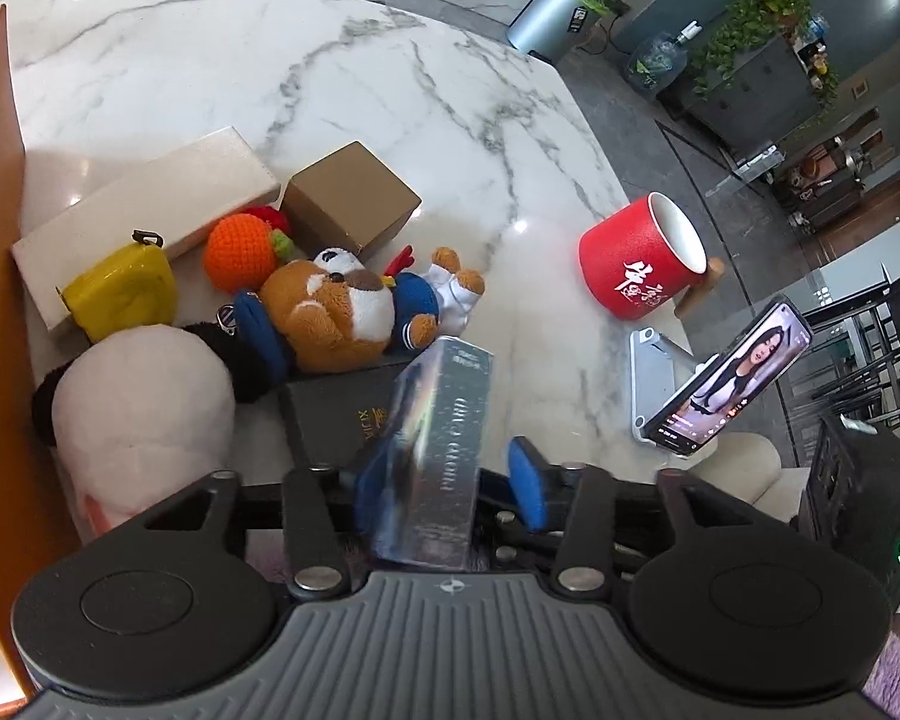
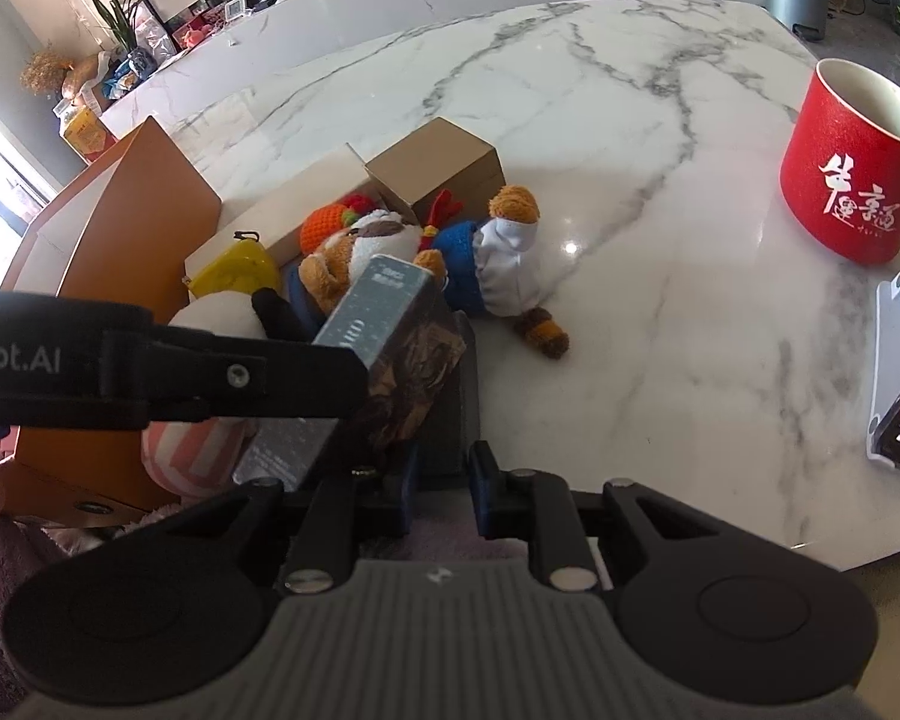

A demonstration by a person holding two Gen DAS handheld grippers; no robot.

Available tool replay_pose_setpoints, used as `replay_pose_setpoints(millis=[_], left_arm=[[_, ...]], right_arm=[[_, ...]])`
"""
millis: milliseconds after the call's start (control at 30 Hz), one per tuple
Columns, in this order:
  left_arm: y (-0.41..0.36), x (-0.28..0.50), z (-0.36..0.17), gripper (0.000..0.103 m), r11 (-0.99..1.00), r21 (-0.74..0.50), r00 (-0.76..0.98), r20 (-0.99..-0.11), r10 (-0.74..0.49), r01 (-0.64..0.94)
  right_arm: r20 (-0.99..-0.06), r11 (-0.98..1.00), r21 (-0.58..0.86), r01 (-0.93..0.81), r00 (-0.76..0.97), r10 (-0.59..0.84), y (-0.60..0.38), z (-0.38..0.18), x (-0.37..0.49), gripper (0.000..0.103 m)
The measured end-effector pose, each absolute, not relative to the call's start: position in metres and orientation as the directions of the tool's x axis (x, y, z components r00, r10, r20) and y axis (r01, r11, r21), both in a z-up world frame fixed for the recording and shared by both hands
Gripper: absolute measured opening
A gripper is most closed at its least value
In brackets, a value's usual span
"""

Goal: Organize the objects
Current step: 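Grasp the silver PHOTO CARD box upright with the left tool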

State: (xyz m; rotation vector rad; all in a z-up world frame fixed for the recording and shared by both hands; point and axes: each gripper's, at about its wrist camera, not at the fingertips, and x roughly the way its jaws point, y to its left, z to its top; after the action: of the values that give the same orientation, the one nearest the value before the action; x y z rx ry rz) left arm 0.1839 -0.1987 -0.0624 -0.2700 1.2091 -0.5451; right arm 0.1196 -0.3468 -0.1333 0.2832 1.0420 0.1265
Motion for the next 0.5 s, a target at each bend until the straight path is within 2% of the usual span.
replay_pose_setpoints(millis=[167,267,367,400,500], left_arm=[[-0.214,0.186,-0.068,0.056,0.876,-0.372,0.247,-0.858,-0.450,0.307],[-0.219,0.184,-0.074,0.039,0.874,-0.347,0.223,-0.873,-0.434,0.341],[-0.216,0.178,-0.069,0.028,0.879,-0.315,0.269,-0.866,-0.421,0.359],[-0.214,0.176,-0.064,0.027,0.882,-0.297,0.295,-0.862,-0.412,0.366],[-0.203,0.174,-0.055,0.027,0.904,-0.239,0.333,-0.871,-0.361,0.354]], right_arm=[[-0.830,0.959,0.285,0.016,0.504,0.238,-0.344,-0.132,0.119,0.023],[-0.827,0.953,0.303,0.019,0.503,0.253,-0.347,-0.132,0.119,0.023],[-0.825,0.947,0.320,0.029,0.501,0.263,-0.352,-0.133,0.120,0.025],[-0.823,0.946,0.322,0.035,0.504,0.261,-0.353,-0.133,0.120,0.031],[-0.816,0.940,0.337,0.050,0.514,0.265,-0.359,-0.132,0.122,0.035]])
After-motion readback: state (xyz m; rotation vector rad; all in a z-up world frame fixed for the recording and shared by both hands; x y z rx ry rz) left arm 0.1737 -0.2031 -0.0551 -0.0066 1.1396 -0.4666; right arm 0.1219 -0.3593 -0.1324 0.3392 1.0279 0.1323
